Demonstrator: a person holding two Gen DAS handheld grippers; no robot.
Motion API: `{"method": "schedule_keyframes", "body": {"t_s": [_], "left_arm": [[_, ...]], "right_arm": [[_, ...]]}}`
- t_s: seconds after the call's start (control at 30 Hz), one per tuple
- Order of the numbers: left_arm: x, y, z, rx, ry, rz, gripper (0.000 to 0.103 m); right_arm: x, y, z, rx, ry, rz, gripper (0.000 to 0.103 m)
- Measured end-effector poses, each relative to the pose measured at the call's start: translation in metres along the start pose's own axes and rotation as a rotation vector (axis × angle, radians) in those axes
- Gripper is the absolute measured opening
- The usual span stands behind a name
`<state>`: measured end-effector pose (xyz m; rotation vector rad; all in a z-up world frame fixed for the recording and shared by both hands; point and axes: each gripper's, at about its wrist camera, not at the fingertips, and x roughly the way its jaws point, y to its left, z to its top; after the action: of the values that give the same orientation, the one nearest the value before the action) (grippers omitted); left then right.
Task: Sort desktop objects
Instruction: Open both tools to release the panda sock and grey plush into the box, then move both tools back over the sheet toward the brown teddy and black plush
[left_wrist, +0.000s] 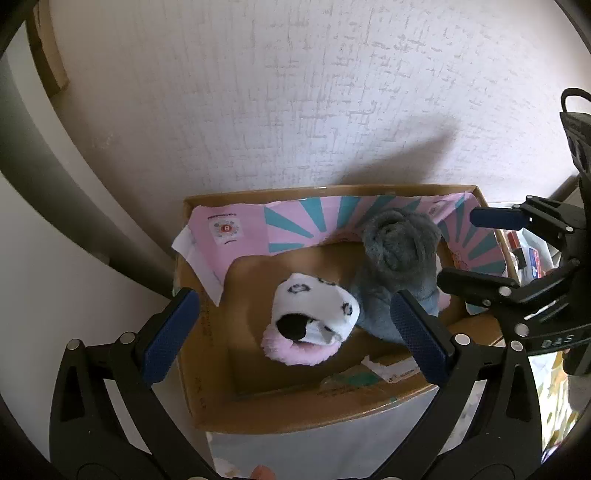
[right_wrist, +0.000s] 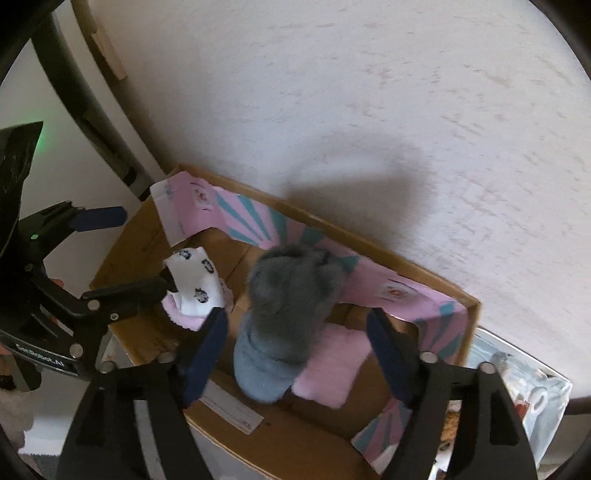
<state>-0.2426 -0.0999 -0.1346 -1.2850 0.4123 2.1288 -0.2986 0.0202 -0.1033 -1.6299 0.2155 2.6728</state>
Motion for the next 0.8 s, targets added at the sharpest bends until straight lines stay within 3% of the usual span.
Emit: {"method": "schedule_keyframes", "body": {"t_s": [0.2,0.27,0.47,0.8], "left_arm": [[-0.013,-0.002,0.002,0.005,-0.016,0.020,0.103],[-0.017,-0.003,0.002,-0.002,-0.028,0.034,0.103],[-0.030,-0.002,0.003,-0.039,-0.080,0.022,0.103],[-0.039,-0.028,0.004,-0.004,-0.107,-0.011,0.103]], "right_arm": [[-0.008,-0.005,-0.004,0.052,-0.035,0.057,0.087],[-0.008,-0.005,-0.005,0.069,-0.046,0.064,0.103],[-0.032,-0.016,-0.013,0.102,-0.086,0.078,0.103],[-0.048,-0.034,-0.025,0.222,-0.125,0.144,0.103]]}}
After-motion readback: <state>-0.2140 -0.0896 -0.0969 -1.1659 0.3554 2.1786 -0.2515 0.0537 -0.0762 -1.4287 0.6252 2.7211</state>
